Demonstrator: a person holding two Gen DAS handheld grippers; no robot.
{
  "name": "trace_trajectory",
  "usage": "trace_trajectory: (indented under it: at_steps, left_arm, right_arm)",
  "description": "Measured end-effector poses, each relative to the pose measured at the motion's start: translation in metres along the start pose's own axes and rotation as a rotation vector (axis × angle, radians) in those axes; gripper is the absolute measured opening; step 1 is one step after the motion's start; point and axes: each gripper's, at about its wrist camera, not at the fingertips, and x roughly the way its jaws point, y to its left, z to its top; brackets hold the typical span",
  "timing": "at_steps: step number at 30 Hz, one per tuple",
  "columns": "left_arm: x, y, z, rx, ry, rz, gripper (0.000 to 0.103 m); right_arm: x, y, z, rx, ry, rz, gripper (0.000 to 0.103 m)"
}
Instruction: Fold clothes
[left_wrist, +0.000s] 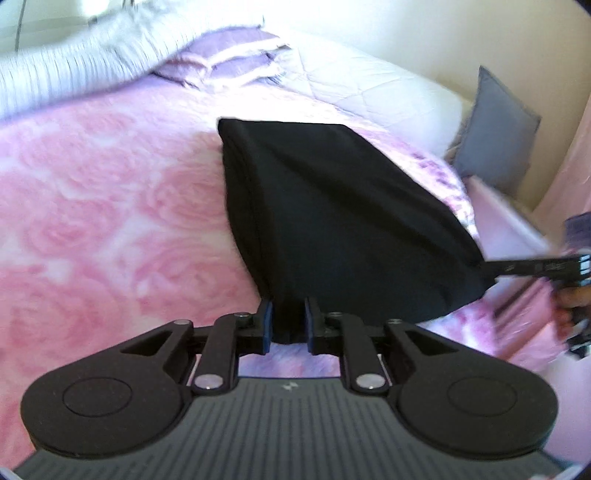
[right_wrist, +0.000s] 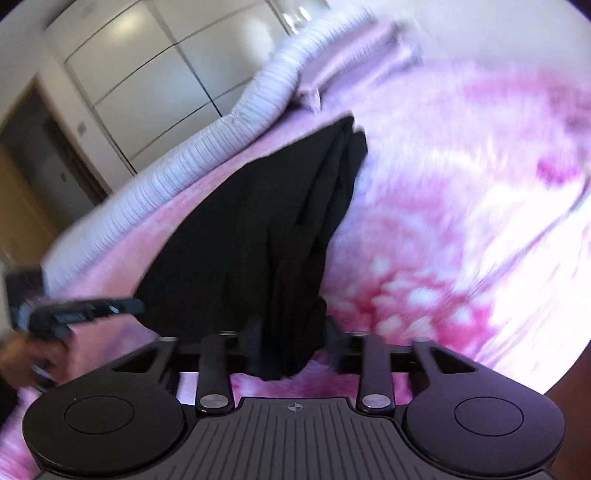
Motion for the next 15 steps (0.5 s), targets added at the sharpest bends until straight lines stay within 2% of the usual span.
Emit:
trace_trajectory:
  at_steps: [4,6,8,13,15]
  left_arm:
    - [-0.008,-0.027,-0.009,0.132,-0.016,0.088,0.017]
    - [-0.002,-0.036,-0.011,0.219,-0.015,0.102,0.022]
    - [0.003,-0.045,-0.013,0.307,-0.013,0.116,0.029]
    - [0.017,-0.067,-0.019,0.525,-0.01,0.15,0.036]
    - [0.022,-0.076,-0.021,0.613,-0.009,0.163,0.036]
  right_arm:
    - [-0.018,0.053,-0.036,-0.412,-0.069,-0.202,0.043]
    - [-0.025,0.078,-0.062,-0.633,-0.11,-0.249,0.043]
    - [-0.024,0.096,-0.084,-0.808,-0.108,-0.281,0.042]
    - [-0.035,0.102,-0.13,-1.099,-0.104,-0.323,0.042]
    - [-0.025,0.1,-0.132,-1.108,-0.079,-0.312,0.041]
